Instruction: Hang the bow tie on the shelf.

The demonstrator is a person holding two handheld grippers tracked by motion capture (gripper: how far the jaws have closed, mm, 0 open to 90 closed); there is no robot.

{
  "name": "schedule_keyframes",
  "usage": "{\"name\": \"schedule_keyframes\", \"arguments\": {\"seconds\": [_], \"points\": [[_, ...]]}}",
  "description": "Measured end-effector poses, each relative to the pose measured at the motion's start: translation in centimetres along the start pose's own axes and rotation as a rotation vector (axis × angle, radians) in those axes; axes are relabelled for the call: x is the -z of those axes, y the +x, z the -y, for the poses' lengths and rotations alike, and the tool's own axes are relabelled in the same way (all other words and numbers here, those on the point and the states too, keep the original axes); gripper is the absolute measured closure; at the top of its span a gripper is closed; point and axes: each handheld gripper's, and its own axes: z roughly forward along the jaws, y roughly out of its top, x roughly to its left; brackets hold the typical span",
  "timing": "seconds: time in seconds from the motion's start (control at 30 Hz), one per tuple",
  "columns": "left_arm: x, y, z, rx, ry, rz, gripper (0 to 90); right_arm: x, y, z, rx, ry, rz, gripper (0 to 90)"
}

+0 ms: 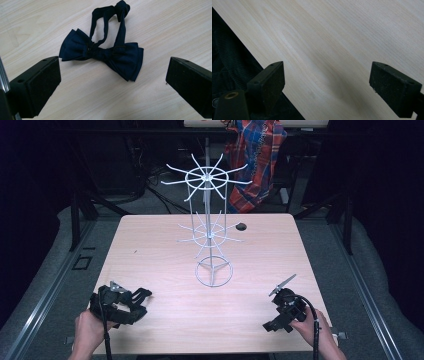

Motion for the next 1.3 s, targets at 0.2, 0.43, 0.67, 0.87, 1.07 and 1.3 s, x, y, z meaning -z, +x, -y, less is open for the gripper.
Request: {"name": "schedule_keyframes", "arguments": {"seconds": [0.2, 0.43, 0.67, 0.87, 1.07, 1.3], "points": [[-0.6, -0.1, -0.4, -0.007, 0.019, -0.002, 0.1, -0.1, 0.0, 0.0, -0.001, 0.004, -0.006, 12.7], [-1.3, 0.2, -0.8, -0.011, 0.034, 0.008, 13.4, -0.2, 0.0, 0.0, 0.003, 0.011, -0.014, 12.7], [-2.1, 0.3, -1.5, -0.029, 0.043, -0.002, 26.3, -0.3, 0.0, 0.0, 0.0, 0.011, -0.012, 12.7], [-2.8, -0.1, -2.3, -0.055, 0.051, -0.025, 34.0, -0.3, 0.0, 0.0, 0.007, 0.02, -0.008, 12.8], [-3.8, -0.3, -3.0, -0.058, 0.082, -0.012, 42.8, -0.4, -0.1, 0.0, 0.001, 0.019, -0.011, 12.9], [-4.4, -0.6, -3.3, -0.101, 0.109, -0.002, 62.4, -0.4, -0.1, 0.1, 0.002, 0.02, -0.015, 12.9]]}}
